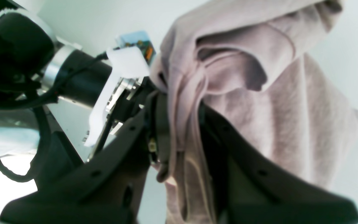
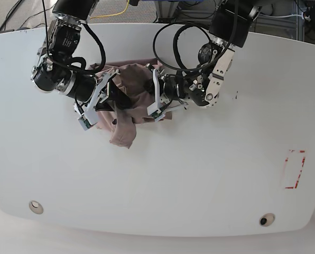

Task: Layout the t-shirt on the table in an organized manner, then fold the t-shirt properly
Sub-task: 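Fold the right-held end over toward the left gripper, bunching the shirt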

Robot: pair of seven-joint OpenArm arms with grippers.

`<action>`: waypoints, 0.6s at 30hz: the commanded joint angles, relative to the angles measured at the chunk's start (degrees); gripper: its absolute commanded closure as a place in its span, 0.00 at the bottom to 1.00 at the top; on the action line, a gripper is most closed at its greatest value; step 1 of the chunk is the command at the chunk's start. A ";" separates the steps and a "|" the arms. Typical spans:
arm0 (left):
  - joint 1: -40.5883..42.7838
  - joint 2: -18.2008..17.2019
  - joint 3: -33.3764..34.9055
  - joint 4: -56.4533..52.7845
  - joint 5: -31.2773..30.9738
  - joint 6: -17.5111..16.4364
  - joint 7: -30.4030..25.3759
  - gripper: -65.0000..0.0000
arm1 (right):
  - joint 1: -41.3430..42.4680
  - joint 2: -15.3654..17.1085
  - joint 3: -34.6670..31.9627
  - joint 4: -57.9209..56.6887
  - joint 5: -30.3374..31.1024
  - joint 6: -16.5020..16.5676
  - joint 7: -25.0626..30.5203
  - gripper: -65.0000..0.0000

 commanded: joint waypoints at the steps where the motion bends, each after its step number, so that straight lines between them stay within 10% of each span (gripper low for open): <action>1: 0.15 0.00 0.16 0.17 2.06 0.22 3.06 0.93 | 0.63 0.25 -0.82 1.07 2.25 0.10 1.52 0.88; 18: 0.06 0.00 0.07 1.13 1.97 0.22 3.06 0.93 | -2.45 -1.59 -2.93 1.07 2.60 0.10 1.61 0.24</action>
